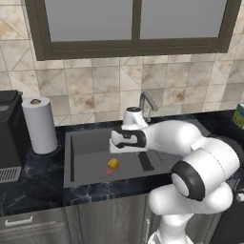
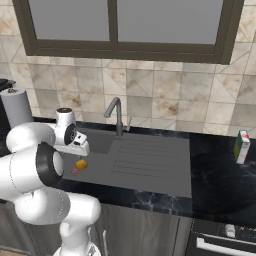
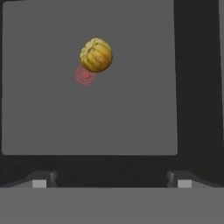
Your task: Turn on the sink faucet. Then move the squash from the counter to the sink. Turn off the sink. Move the vegetable from the sink to the pot next to the stove. Finally move the pot to the rear left burner.
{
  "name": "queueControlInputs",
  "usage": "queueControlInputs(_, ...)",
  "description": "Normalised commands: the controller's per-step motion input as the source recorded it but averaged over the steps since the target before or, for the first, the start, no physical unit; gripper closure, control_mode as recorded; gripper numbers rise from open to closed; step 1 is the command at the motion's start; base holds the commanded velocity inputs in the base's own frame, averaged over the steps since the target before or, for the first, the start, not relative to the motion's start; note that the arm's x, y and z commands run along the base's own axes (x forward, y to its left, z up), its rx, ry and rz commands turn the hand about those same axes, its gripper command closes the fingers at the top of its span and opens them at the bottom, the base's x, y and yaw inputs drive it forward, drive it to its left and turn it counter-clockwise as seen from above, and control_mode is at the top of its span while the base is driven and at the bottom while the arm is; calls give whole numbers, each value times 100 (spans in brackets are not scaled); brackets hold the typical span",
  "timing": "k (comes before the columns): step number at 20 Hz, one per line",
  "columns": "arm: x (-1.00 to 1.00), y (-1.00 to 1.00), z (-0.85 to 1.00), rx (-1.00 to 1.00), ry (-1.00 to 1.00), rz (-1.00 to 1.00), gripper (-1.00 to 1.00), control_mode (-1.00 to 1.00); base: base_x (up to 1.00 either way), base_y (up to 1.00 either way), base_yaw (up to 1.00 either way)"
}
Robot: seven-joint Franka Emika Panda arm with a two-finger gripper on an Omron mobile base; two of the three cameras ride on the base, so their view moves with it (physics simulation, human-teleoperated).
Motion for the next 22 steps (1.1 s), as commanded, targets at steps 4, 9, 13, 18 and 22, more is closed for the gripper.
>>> queueControlInputs(4, 43, 13, -37, 0, 0, -4, -100, -100, 0, 0, 0)
queueControlInputs(9, 49, 10, -30, 0, 0, -6, -100, -100, 0, 0, 0)
queueControlInputs(13, 45, 12, -26, 0, 1, -7, -100, -100, 0, 0, 0)
queueControlInputs(18, 29, 10, -27, 0, 1, -7, -100, -100, 0, 0, 0)
queueControlInputs(22, 30, 5, -31, 0, 0, -8, -100, -100, 0, 0, 0)
